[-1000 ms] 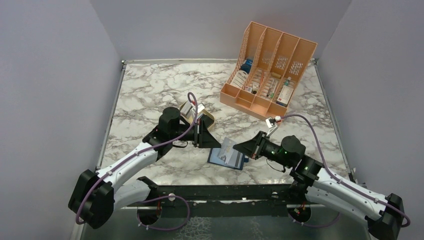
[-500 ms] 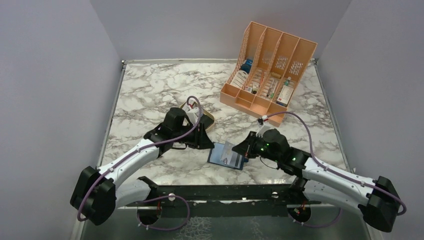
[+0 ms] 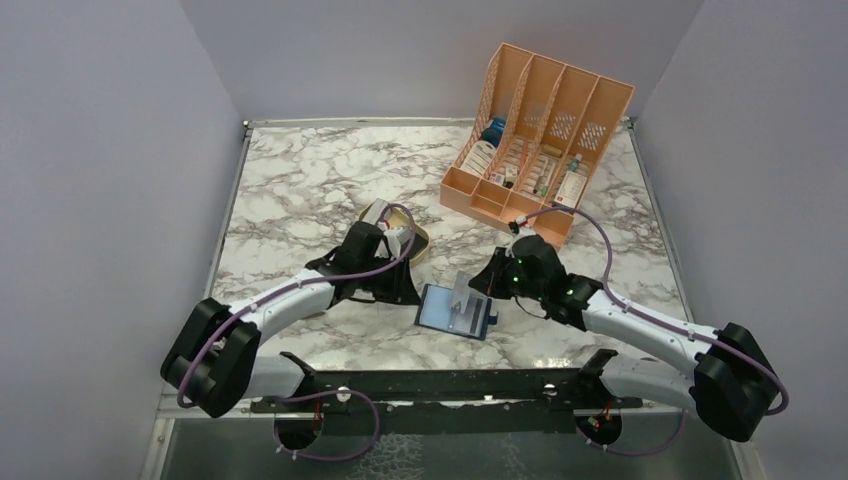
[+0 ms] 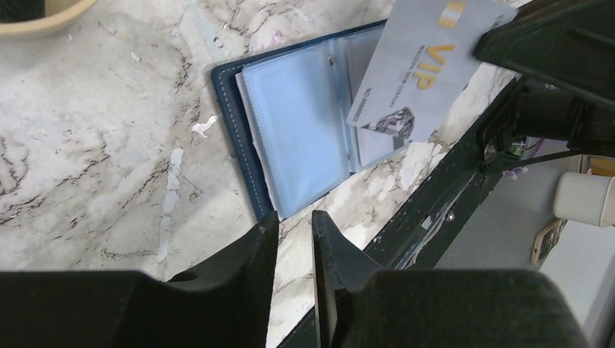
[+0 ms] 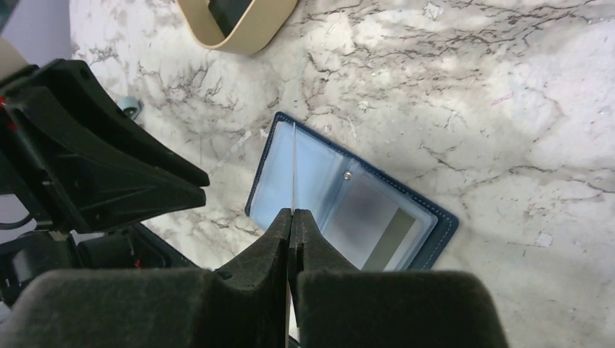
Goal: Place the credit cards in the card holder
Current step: Insert the credit card into the card holder.
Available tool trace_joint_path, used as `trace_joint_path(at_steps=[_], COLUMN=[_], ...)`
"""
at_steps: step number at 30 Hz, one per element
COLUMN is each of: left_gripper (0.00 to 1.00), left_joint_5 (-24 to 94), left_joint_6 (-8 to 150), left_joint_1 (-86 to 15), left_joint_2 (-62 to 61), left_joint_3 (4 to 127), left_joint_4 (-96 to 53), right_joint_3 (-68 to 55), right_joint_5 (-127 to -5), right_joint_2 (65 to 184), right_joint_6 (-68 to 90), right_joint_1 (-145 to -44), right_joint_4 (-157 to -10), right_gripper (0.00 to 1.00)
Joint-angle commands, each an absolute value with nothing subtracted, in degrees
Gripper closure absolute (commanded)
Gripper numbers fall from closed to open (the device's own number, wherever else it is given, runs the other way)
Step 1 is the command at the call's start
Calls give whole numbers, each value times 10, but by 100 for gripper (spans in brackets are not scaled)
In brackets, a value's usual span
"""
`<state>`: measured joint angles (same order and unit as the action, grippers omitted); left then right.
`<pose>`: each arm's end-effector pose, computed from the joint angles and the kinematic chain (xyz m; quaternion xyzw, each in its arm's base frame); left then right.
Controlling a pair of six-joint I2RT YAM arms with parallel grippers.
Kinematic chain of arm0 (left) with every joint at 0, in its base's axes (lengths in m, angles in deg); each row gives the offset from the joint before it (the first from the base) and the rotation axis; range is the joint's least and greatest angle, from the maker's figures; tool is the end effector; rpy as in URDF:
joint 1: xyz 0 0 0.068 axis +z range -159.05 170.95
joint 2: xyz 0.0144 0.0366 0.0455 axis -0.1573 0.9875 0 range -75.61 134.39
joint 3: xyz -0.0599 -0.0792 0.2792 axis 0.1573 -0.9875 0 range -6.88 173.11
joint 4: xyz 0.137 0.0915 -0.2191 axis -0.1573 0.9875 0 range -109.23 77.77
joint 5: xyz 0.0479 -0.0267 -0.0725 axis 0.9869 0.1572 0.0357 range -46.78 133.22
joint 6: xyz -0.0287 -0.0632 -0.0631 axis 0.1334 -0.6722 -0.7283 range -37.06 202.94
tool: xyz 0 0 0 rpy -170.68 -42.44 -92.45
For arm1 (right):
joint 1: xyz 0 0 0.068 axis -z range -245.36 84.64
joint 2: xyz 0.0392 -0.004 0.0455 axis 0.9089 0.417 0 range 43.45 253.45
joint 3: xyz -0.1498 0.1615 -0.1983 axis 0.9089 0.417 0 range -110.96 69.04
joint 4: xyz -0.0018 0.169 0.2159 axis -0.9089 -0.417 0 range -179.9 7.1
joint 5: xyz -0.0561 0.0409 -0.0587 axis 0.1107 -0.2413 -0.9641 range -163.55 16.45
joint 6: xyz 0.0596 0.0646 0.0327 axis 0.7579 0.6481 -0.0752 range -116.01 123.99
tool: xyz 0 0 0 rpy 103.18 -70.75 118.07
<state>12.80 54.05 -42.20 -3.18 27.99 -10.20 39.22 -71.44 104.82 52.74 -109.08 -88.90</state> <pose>0.2072 -0.1865 0.1715 0.1303 0.8923 -0.3928 0.1802 0.1851 0.1814 0.1858 0.0312 0.8964 0.3306 0.2937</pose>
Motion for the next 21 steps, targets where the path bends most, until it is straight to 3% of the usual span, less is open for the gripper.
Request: trace_joint_path(at_steps=[1,21], left_gripper=[76,90], left_joint_5=[119,228], left_joint_6=[525,493], left_joint_1=[-428,-521], left_joint_2=[10,56], left_joint_3=[277,247], left_joint_4=[-142,-171], right_joint_3=[363,436], right_joint_5=[-673,-533], right_joint_2=[1072,1090], right_joint_6=[496,498], right_joint_1=[-1064,-977], right_joint_4=[-879,-789], right_gripper=[99,99])
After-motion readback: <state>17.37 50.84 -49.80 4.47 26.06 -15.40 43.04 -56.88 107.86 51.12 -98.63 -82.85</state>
